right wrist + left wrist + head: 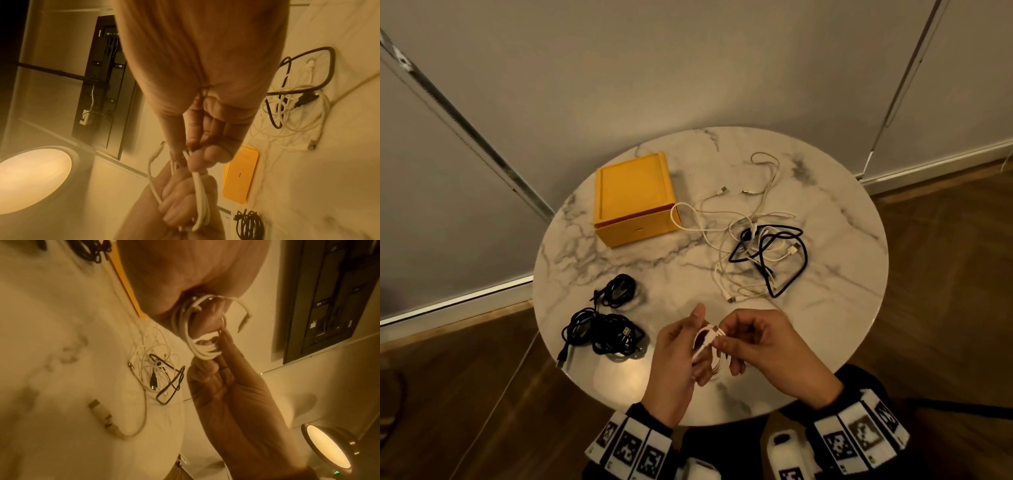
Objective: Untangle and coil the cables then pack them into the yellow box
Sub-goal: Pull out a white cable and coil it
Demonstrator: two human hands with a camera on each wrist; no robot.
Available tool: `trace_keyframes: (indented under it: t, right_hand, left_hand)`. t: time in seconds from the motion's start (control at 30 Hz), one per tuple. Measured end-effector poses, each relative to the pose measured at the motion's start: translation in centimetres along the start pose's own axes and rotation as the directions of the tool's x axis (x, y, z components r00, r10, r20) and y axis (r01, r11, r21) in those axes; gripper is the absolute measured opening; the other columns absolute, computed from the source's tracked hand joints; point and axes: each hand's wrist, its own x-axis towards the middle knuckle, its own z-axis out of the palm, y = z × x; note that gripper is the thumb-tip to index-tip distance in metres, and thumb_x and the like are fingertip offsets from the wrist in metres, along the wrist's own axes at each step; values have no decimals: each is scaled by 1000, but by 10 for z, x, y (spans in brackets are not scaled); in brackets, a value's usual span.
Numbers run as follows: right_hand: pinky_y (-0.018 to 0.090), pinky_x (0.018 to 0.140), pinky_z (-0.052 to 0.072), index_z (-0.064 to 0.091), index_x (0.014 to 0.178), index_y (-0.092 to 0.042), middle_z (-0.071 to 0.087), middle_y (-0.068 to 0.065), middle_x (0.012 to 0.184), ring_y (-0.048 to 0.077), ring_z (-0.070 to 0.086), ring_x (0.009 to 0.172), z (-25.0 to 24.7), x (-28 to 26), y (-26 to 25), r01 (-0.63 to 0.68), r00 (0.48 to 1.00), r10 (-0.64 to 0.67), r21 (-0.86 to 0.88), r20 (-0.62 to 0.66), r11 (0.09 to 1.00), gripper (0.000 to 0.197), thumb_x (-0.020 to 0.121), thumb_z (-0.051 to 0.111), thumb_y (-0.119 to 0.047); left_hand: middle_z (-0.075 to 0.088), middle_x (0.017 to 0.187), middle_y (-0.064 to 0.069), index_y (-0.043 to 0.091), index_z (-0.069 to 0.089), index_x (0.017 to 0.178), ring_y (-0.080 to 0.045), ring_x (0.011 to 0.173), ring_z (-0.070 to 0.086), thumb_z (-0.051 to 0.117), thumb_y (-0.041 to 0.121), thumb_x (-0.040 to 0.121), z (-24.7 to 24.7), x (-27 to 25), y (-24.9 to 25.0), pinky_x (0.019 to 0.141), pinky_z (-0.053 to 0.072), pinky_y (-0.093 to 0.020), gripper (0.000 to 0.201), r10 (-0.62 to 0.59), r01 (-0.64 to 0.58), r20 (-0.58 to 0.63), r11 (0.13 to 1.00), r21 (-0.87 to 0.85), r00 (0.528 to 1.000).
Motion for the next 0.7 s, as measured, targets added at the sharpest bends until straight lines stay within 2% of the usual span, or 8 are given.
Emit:
trace_keyframes:
  t: [0.13,0.27,0.33,0.4,0.5,0.57,0.63,0.7]
  right_hand:
    - [27,50,49,63,84,8,63,16,65,19,58,47,10,-2,4,-1,1000,2,124,-13,992,22,78,73,-11]
    - [28,46,48,63,82,8,64,12,61,20,58,44,20,-1,8,10,997,3,184,-71,983,20,78,71,-10]
    - [27,44,48,63,81,9,64,13,60,20,58,42,18,0,10,-2,994,24,205,-104,979,18,78,70,-8]
    - [27,44,48,64,81,10,65,17,63,21,58,42,13,0,8,-17,991,48,233,-127,972,16,79,69,-5]
    - [27,44,49,64,83,13,63,23,66,21,57,42,8,-1,7,-35,985,80,275,-155,961,25,74,70,-10]
    - [27,43,48,64,83,14,62,24,67,21,57,41,6,-2,7,-38,980,90,280,-176,959,27,72,70,-10]
    - [27,43,48,64,82,13,62,25,67,21,57,41,6,-5,10,-47,977,100,270,-187,962,25,73,70,-10]
    - [27,43,48,64,82,14,63,24,67,21,57,41,6,-6,13,-56,973,113,270,-199,961,21,78,69,-5]
  left_hand:
    - [47,43,-6,1,56,63,-14,35,38,51,33,92,-3,3,0,38,32,-20,44,246,-219,-110,953,208,963]
    - [48,44,-9,3,57,65,-15,37,39,52,36,91,-6,4,1,40,31,-23,42,410,-343,-104,857,384,906]
    - [49,47,-15,2,59,68,-19,41,42,52,36,93,-6,2,-1,42,35,-25,42,432,-370,-81,843,389,898]
    - [64,59,-14,7,68,76,-22,53,57,53,38,94,-7,-1,-5,53,46,-26,39,414,-375,-40,857,354,909]
    - [75,87,-4,21,76,96,-17,83,71,46,36,93,-13,-10,-7,70,52,-21,33,392,-387,61,851,356,918]
    - [75,96,2,20,73,104,-14,91,70,51,33,95,-17,-14,-6,75,51,-18,27,454,-458,119,776,434,883]
    - [72,100,3,19,76,98,-15,94,68,58,32,90,-22,-16,-5,73,51,-18,24,531,-526,137,705,476,836]
    - [69,106,-1,17,78,87,-18,94,67,65,27,83,-27,-17,1,71,53,-22,17,562,-566,154,701,434,813]
